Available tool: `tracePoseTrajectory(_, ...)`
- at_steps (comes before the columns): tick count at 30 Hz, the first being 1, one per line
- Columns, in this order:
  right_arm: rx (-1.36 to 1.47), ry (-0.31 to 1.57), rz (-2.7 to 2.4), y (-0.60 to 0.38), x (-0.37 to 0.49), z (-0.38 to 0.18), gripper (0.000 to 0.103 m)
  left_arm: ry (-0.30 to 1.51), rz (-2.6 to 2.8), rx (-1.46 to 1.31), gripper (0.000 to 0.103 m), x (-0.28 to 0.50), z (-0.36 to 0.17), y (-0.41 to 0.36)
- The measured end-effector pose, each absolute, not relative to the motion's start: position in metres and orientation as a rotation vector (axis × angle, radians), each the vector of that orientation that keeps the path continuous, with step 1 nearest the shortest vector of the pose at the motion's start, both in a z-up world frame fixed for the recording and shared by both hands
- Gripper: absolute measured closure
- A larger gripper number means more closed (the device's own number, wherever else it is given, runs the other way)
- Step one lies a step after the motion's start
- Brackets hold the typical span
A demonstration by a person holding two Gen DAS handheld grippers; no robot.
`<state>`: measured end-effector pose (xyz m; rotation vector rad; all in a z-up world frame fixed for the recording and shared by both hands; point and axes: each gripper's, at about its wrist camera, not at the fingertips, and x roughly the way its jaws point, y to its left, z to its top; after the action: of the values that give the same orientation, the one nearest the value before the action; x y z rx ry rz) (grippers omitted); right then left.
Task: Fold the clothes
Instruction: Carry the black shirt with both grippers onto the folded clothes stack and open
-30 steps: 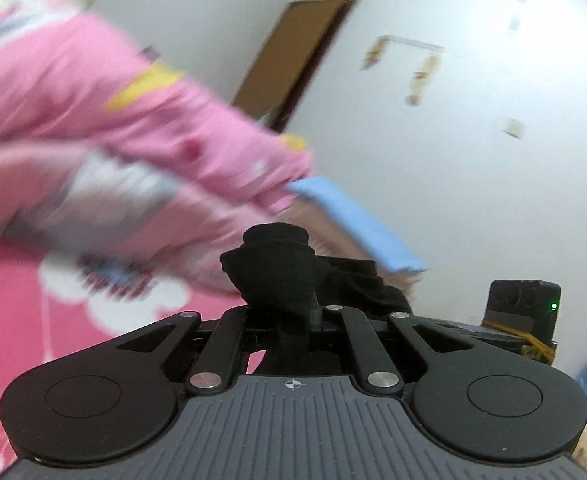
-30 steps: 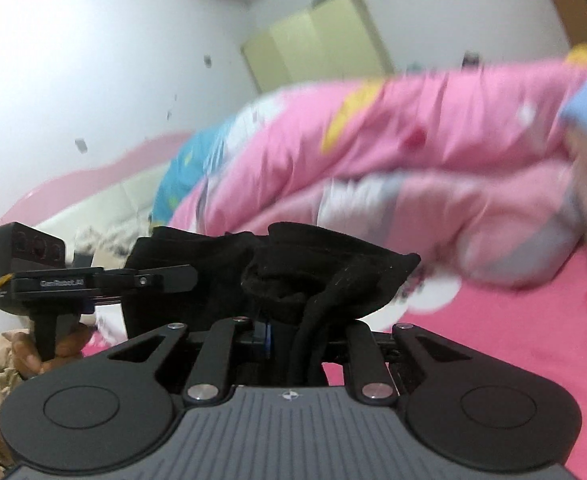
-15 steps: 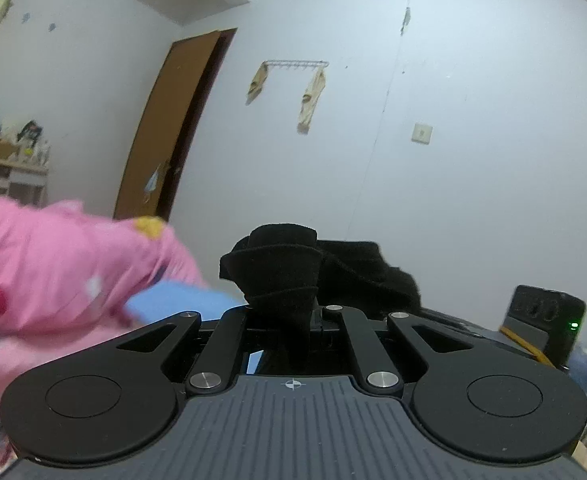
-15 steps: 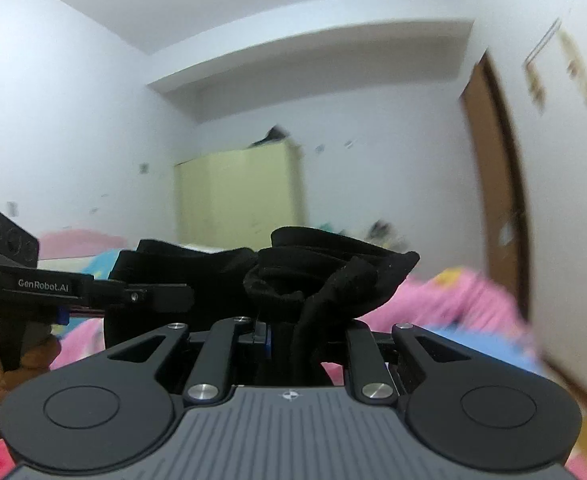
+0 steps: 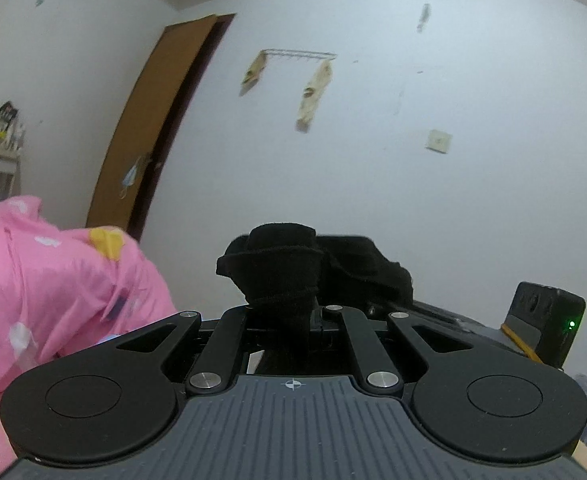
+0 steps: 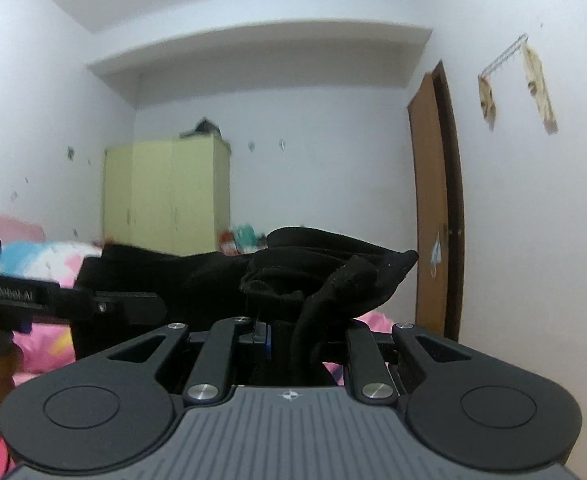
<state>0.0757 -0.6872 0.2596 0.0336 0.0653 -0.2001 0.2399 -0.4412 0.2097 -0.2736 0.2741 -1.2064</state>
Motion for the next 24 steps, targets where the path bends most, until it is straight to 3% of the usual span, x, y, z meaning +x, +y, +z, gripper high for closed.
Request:
tracePoseTrajectory(6, 0.018, 0.169, -0.195, -0.727, 0.156, 0.227, 0.087, 0.414, -1.086, -0.326, 0.096, 0.322, 0.172, -0.467)
tracePoseTrajectory(8, 0.016, 0.26, -0.211, -0.737, 0.189, 0.206, 0.082, 0.498, -1.014, -0.321, 0.094, 0.355, 0.148, -0.476)
tracePoseTrajectory(9, 0.013, 0.312, -0.223, -0.742, 0.206, 0.195, 0.077, 0.547, -0.974, -0.317, 0.088, 0.37, 0.136, -0.48)
tracePoseTrajectory(10, 0.007, 0.369, -0.26, -0.748, 0.22, 0.186, 0.064, 0.601, -0.933, -0.316, 0.078, 0.384, 0.124, -0.482)
tracePoseTrajectory(13, 0.003, 0.503, -0.416, -0.766, 0.242, 0.169, 0.062, 0.705, -0.842, -0.351, 0.071, 0.413, 0.098, -0.479)
tracePoseTrajectory(16, 0.136, 0.378, -0.493, -0.788, 0.208, 0.179, 0.06, 0.616, -0.833, -0.424, 0.055, 0.408, 0.099, -0.457)
tracePoseTrajectory(18, 0.23, 0.272, -0.475, -0.796, 0.18, 0.188, 0.06, 0.553, -0.823, -0.405, 0.054, 0.398, 0.106, -0.451)
tracePoseTrajectory(20, 0.308, 0.21, -0.375, -0.802, 0.164, 0.196, 0.066, 0.506, -0.858, -0.364, 0.054, 0.385, 0.114, -0.454)
tracePoseTrajectory(24, 0.317, 0.301, -0.166, -0.785, 0.183, 0.19, 0.076, 0.478, -0.945, -0.205, 0.053, 0.362, 0.119, -0.482)
